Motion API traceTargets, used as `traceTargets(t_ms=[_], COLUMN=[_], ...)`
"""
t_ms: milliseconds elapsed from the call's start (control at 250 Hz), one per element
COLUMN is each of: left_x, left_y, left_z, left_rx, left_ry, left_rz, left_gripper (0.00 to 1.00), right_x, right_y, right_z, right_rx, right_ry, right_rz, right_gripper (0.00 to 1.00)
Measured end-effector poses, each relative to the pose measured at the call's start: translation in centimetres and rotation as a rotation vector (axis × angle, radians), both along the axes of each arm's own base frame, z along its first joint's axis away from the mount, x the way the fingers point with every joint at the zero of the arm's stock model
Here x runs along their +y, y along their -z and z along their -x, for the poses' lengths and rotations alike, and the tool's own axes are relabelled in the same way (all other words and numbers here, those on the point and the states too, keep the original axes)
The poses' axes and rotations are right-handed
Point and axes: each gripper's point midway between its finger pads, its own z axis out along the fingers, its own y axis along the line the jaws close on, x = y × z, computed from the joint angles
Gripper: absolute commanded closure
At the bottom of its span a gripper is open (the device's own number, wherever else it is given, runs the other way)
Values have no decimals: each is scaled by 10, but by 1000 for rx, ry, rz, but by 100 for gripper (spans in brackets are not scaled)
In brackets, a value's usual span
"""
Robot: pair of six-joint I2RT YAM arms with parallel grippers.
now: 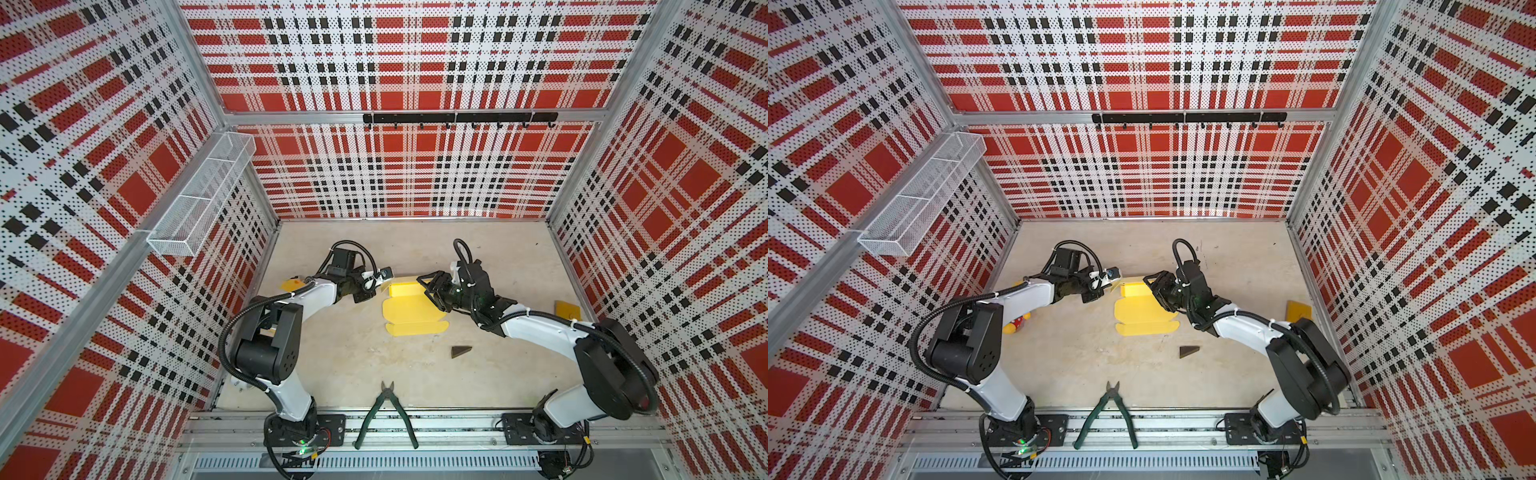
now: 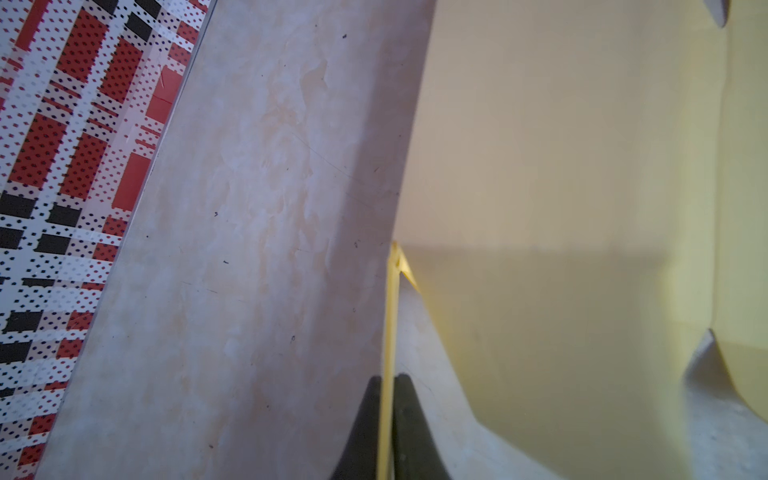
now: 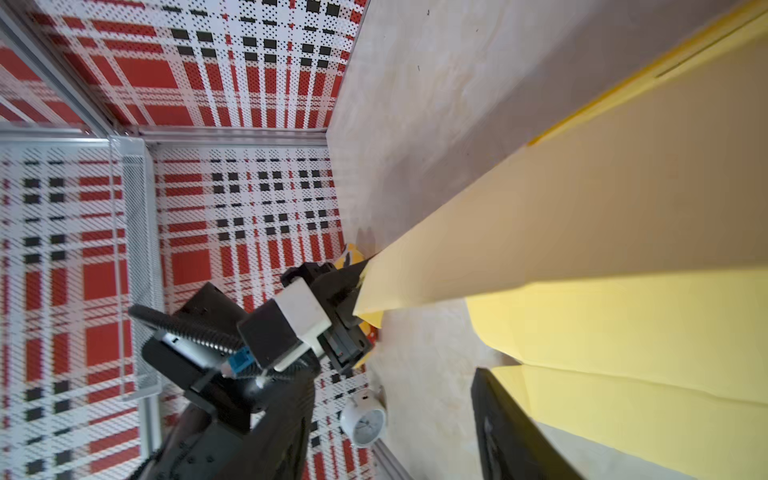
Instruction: Fold the paper box
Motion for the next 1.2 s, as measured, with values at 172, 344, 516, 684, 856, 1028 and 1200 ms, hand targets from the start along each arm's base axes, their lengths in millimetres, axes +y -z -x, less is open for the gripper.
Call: traceTargets(t_ms=[172,344,516,684,856,1028,1200], left_x=[-4,-5,-5,-5,-5,-6,-7], left_y=[0,-1,-1,-1,0,-1,-6], left_z=[0,1,1,1,2,3,9], left_rx=[-8,-10,-8,-7,-2,-2,13], left_ry=[1,0,-4,-7,-8,-8,5], left_rz=[2,0,1,2,3,5,12], left_gripper=[90,90,90,90,90,85,72], right_x=[13,19,16,12,9,6,3], right_y=[8,28,24,26,32,38,37], right_z=[-17,-27,-33,-36,-40,-44,-54], right_rx=[61,123,117,111,109,92,41], right_ry=[50,78,94,96,96,89,52], right_rz=[-139,-183,-211,-203,-192,-173,-147], right_gripper=[43,54,68,81,85,94,100])
